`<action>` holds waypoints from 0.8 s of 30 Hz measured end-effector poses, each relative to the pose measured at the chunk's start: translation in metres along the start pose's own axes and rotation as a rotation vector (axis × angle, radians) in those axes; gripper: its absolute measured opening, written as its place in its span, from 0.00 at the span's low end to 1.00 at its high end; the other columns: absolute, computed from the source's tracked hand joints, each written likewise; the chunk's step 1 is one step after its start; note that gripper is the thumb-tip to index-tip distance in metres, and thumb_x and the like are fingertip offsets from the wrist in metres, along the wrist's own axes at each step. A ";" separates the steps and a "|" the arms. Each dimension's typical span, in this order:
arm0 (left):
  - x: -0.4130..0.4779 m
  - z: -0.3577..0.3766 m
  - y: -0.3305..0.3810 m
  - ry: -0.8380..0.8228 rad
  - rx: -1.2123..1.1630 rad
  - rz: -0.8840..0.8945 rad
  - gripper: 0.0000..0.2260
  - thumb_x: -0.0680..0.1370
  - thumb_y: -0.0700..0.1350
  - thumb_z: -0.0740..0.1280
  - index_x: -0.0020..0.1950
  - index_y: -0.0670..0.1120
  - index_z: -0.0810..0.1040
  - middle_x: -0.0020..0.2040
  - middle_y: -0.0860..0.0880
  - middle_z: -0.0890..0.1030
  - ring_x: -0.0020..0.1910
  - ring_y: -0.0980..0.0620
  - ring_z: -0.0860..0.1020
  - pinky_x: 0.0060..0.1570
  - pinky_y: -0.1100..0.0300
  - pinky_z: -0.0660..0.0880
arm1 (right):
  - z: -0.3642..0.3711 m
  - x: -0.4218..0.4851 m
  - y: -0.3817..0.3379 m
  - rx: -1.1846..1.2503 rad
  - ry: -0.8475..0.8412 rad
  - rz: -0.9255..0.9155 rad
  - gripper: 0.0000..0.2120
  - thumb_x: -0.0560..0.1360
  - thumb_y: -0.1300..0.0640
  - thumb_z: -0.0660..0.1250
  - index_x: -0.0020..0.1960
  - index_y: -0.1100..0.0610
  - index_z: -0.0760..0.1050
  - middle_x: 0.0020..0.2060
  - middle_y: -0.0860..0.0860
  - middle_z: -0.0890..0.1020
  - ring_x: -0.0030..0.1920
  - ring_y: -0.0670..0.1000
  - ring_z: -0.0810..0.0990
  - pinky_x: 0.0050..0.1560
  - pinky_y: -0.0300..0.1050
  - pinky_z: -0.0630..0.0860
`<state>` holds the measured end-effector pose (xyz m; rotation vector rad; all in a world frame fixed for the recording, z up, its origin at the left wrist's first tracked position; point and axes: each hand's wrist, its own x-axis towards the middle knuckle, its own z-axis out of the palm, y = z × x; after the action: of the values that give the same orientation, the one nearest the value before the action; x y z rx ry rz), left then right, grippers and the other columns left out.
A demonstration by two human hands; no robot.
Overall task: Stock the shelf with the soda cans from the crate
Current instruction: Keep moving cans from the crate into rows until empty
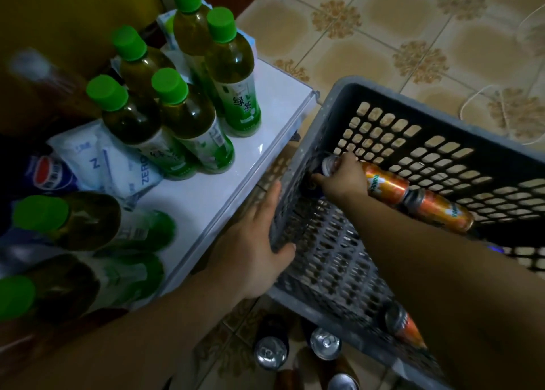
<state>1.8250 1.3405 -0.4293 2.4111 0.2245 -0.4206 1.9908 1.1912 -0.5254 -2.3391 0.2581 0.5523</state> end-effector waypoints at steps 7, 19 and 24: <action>-0.003 -0.014 0.012 -0.122 0.107 -0.073 0.43 0.77 0.58 0.65 0.76 0.59 0.33 0.79 0.49 0.51 0.74 0.44 0.62 0.68 0.47 0.66 | -0.075 -0.107 -0.020 0.328 0.044 0.019 0.38 0.70 0.50 0.76 0.73 0.49 0.60 0.64 0.51 0.71 0.62 0.56 0.74 0.59 0.57 0.78; -0.134 -0.161 0.174 0.050 -1.175 -0.264 0.14 0.80 0.51 0.62 0.65 0.49 0.69 0.55 0.45 0.81 0.49 0.46 0.82 0.42 0.50 0.79 | -0.211 -0.327 -0.143 0.713 -0.080 -0.232 0.24 0.67 0.56 0.77 0.57 0.50 0.69 0.56 0.55 0.77 0.52 0.54 0.81 0.51 0.50 0.82; -0.229 -0.252 0.204 0.285 -1.219 -0.007 0.15 0.78 0.42 0.67 0.62 0.50 0.68 0.57 0.43 0.79 0.51 0.41 0.81 0.45 0.41 0.79 | -0.236 -0.423 -0.205 0.474 -0.153 -0.563 0.32 0.63 0.54 0.80 0.61 0.48 0.67 0.51 0.47 0.77 0.47 0.49 0.82 0.46 0.47 0.82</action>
<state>1.7264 1.3373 -0.0450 1.2477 0.4515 0.0876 1.7578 1.1918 -0.0544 -1.7840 -0.3075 0.3377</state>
